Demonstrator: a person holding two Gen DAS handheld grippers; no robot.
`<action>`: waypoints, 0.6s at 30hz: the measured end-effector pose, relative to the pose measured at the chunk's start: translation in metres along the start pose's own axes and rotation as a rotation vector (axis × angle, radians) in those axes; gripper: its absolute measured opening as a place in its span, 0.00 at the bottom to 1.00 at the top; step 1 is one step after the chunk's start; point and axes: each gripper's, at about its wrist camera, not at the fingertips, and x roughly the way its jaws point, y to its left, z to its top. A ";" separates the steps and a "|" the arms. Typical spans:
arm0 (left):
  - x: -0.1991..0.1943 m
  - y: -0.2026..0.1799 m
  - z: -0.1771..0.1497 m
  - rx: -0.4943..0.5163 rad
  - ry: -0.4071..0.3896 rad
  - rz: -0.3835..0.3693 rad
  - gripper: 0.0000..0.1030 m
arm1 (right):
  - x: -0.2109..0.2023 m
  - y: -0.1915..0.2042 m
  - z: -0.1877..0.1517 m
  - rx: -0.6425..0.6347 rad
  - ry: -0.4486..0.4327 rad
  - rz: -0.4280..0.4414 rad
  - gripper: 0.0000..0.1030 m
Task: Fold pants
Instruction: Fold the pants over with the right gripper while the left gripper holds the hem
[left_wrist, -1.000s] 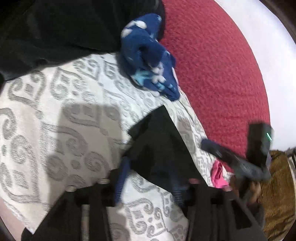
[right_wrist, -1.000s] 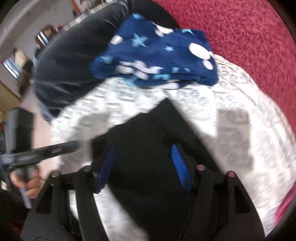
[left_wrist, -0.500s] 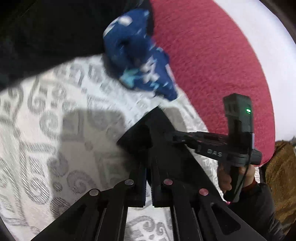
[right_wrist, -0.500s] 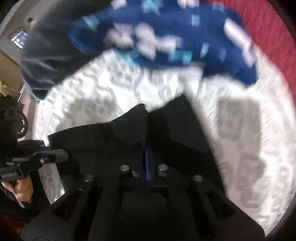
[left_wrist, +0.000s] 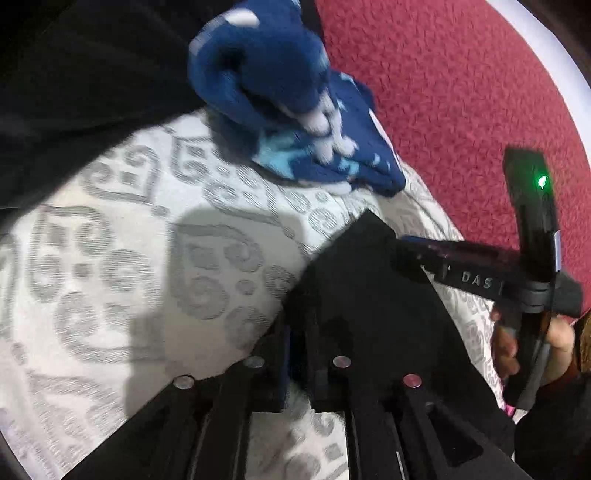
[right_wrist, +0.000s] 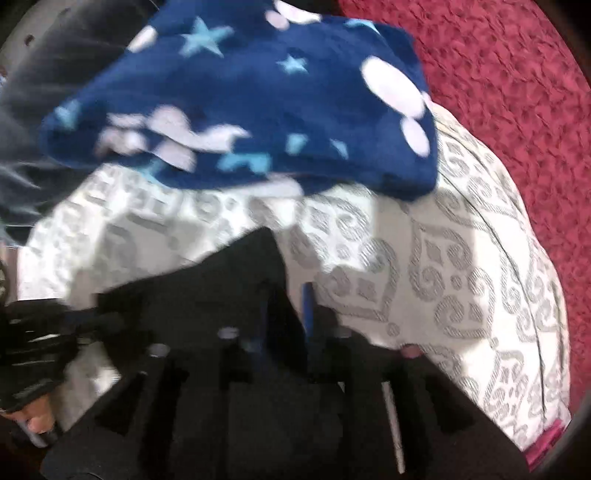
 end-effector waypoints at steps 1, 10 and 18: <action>-0.010 0.003 0.000 -0.011 -0.025 0.027 0.19 | -0.009 -0.003 -0.003 0.016 -0.030 -0.014 0.43; -0.012 -0.001 -0.034 -0.101 0.165 -0.119 0.52 | -0.093 -0.010 -0.107 0.150 -0.005 0.013 0.65; 0.016 -0.026 -0.029 -0.070 0.117 -0.014 0.06 | -0.111 -0.046 -0.248 0.615 -0.007 0.104 0.65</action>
